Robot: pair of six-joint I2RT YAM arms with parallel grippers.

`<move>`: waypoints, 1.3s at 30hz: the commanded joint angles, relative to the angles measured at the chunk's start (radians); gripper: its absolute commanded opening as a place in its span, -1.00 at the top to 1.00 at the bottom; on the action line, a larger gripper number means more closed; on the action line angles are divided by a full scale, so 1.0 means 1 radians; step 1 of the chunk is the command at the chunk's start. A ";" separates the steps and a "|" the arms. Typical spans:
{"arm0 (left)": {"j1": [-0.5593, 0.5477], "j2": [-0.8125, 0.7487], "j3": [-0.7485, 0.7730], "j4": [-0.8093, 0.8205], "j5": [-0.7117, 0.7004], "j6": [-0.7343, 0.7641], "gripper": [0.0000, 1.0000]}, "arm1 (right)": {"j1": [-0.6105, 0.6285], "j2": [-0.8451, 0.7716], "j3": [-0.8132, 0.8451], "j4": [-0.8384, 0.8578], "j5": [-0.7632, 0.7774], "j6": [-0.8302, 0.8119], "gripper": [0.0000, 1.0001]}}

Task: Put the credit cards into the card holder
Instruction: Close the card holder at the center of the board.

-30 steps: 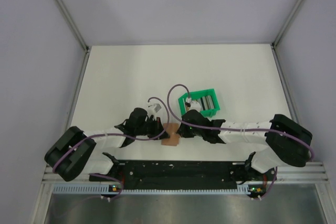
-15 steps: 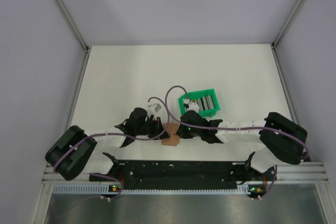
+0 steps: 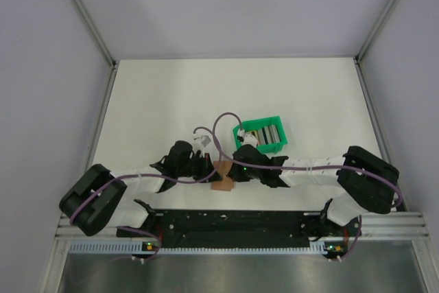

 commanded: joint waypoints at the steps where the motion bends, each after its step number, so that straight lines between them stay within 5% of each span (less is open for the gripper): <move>1: 0.001 0.029 -0.023 -0.027 -0.055 0.031 1.00 | 0.035 0.007 0.052 0.008 0.009 -0.005 1.00; 17: -0.001 0.024 -0.027 -0.024 -0.055 0.031 1.00 | 0.043 -0.014 0.070 -0.055 0.104 -0.067 0.99; 39: -0.001 0.026 -0.027 -0.017 -0.052 0.031 1.00 | -0.005 -0.014 0.038 -0.004 0.011 -0.074 0.99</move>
